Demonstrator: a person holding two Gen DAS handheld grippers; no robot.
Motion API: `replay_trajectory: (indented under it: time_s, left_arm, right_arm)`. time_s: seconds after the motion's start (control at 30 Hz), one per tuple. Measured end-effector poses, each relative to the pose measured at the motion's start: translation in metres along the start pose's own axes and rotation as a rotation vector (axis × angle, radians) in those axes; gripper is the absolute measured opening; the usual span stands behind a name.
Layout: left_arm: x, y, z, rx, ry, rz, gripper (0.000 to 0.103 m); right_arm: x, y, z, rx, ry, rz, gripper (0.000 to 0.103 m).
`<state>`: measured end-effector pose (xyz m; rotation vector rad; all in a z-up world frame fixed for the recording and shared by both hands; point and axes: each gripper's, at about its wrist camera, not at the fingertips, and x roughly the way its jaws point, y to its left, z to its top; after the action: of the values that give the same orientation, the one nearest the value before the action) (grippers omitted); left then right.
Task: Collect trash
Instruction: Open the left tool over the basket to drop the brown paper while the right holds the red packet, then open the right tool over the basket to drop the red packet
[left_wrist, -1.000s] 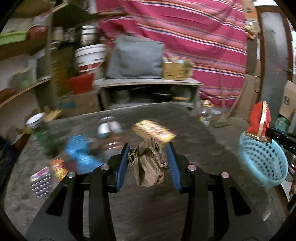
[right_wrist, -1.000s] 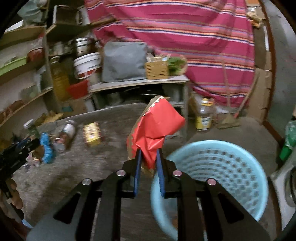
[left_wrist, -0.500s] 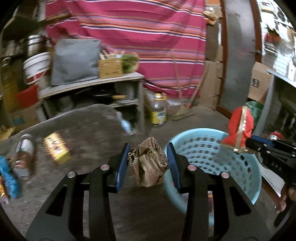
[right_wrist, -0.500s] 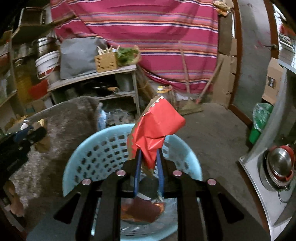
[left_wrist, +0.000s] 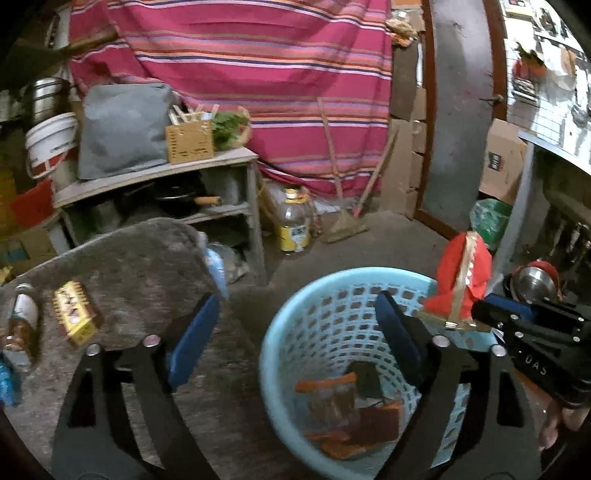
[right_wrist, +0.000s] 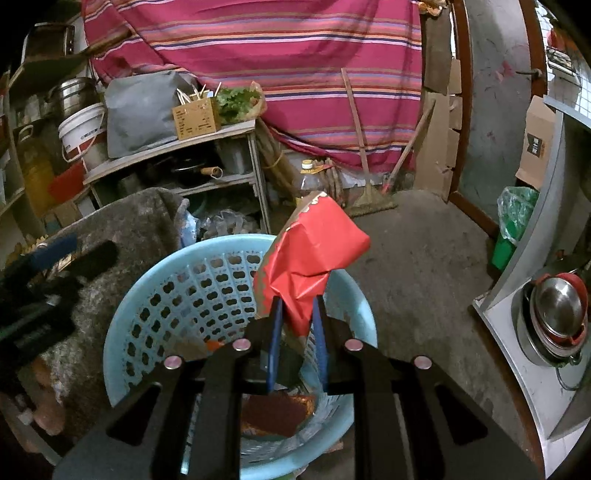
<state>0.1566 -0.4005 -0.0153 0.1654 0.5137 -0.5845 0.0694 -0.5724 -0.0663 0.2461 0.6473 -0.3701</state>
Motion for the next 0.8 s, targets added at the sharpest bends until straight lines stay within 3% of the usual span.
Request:
replay_trajectory:
  time_s: [0.13,0.37,0.47,0.6,0.8]
  left_arm:
    - [-0.025,0.030,-0.002,-0.029,-0.029,0.072,0.097]
    - [-0.064,0.088,-0.013,-0.076,-0.038,0.185,0.097]
    - [-0.081,0.111,-0.019,-0.089,-0.037,0.227,0.097]
    - [-0.108,0.141,-0.030,-0.089,-0.052,0.289,0.098]
    - [-0.139,0.189,-0.042,-0.110,-0.067,0.349,0.098]
  right_arm:
    - [0.005,0.012,0.001,-0.016,0.007,0.012,0.017]
    - [0.014,0.046,0.000,-0.052,0.020,0.032,0.021]
    - [0.020,0.055,-0.002,-0.047,0.035,0.034,0.090]
    - [0.027,0.071,-0.006,-0.095,0.045,-0.058,0.090]
    - [0.006,0.108,0.002,-0.082,-0.044,0.006,0.090]
